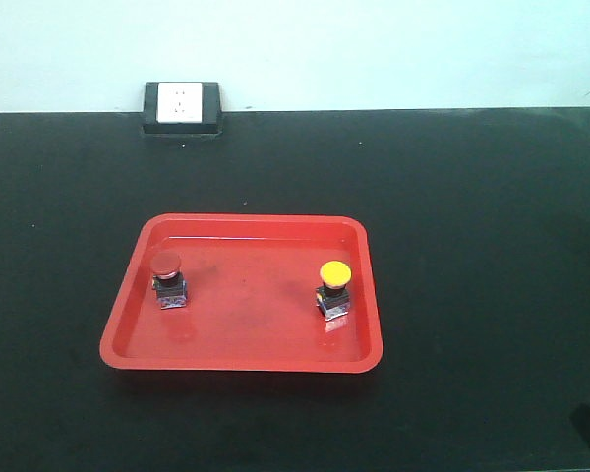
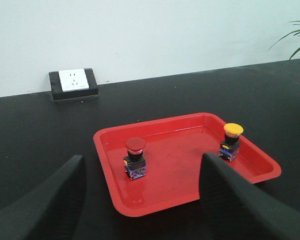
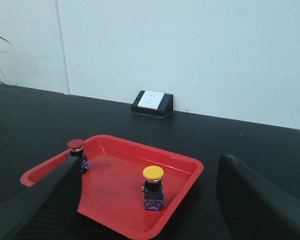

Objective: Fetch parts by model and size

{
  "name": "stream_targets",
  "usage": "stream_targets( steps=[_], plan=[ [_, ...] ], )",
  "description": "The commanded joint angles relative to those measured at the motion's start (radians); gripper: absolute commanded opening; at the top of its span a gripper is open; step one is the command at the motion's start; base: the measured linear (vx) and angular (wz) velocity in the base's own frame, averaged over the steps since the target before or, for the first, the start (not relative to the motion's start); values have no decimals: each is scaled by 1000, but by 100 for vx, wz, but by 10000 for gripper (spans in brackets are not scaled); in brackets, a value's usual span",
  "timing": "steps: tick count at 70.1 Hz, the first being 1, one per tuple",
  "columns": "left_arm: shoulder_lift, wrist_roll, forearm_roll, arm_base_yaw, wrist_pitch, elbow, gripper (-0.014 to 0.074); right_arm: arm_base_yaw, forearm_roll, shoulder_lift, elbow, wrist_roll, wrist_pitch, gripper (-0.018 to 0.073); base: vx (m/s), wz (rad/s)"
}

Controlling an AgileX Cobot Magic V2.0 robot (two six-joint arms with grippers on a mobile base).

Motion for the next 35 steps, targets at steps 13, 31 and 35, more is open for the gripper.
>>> stream_targets(
  steps=[13, 31, 35],
  plan=[
    [15, 4, 1, -3, -64, -19, 50, -7, -3, 11, -20, -6, -110, 406, 0, 0],
    [15, 19, -1, -3, -71, -19, -7, -7, -21, 11, -20, -14, -102, -15, 0, 0],
    [15, 19, -1, -3, -71, -19, -7, -7, -28, 11, -20, -13, -101, -12, 0, 0]
  ],
)
